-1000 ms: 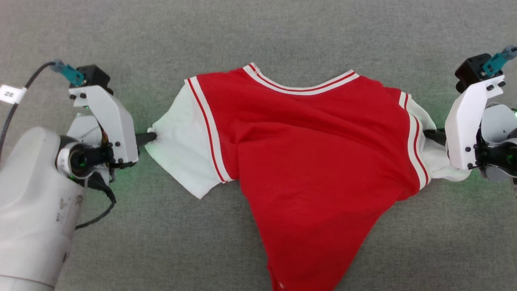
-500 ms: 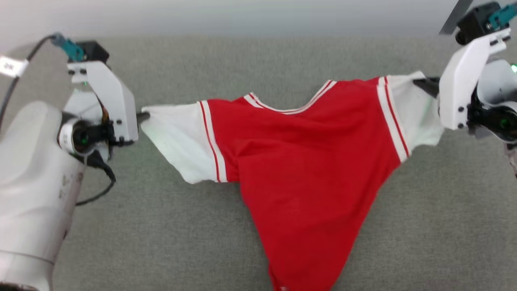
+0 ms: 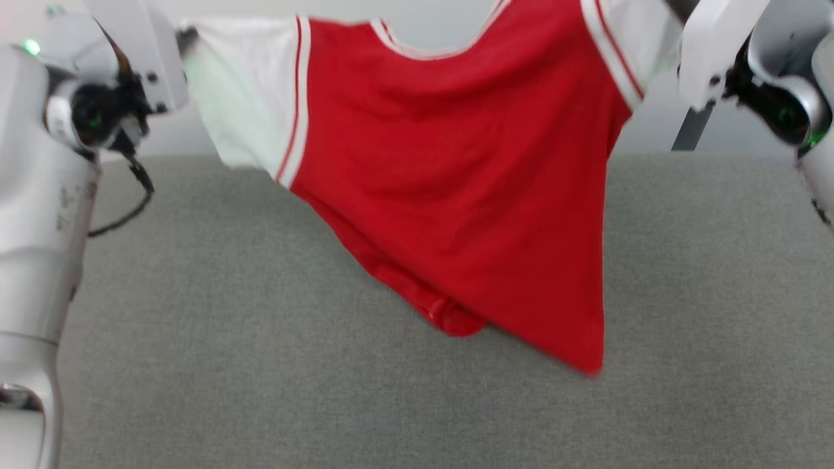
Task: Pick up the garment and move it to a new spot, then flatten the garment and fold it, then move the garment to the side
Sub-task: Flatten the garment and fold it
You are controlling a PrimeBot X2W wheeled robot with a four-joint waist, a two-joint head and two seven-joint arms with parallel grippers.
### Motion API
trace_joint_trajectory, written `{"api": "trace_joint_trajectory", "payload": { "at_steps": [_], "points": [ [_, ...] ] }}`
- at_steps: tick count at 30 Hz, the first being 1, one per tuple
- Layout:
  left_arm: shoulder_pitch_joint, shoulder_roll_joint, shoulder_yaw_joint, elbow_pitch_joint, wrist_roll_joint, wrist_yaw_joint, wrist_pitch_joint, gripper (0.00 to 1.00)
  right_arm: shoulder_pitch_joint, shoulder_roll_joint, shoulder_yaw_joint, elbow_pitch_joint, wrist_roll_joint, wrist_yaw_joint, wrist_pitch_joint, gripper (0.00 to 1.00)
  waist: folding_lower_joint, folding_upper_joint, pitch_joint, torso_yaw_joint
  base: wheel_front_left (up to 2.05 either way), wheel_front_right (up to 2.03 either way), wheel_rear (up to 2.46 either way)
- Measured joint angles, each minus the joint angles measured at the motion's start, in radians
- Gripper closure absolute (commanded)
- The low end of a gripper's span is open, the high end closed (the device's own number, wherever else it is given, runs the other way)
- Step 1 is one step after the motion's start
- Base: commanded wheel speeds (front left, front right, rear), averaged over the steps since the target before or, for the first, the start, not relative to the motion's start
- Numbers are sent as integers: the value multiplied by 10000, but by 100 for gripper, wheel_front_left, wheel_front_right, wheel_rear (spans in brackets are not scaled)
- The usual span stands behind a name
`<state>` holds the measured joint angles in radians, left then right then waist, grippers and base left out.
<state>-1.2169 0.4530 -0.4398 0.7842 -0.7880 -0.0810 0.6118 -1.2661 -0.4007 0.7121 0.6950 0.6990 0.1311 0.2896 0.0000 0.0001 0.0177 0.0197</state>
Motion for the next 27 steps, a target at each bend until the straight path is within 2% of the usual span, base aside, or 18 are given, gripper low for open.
{"api": "trace_joint_trajectory", "payload": {
  "at_steps": [4,13,18,27],
  "points": [
    [-437,31,-6,282,165,-161,-677,100,-626,188,278,886,-136,0,-1060,100,0,0,-331,-25,0,0,0],
    [-1453,44,-4,878,332,-336,-1960,100,-1809,472,849,2336,-119,0,-2675,100,0,0,-664,37,0,0,0],
    [-1976,58,-46,1214,345,-401,-2314,100,-2230,562,1189,2767,127,0,-3064,100,0,0,-570,67,0,0,0],
    [-2829,75,-244,1536,376,-435,-2713,100,-3066,290,1745,3110,453,0,-3229,100,0,0,211,135,0,0,0]
  ]
}}
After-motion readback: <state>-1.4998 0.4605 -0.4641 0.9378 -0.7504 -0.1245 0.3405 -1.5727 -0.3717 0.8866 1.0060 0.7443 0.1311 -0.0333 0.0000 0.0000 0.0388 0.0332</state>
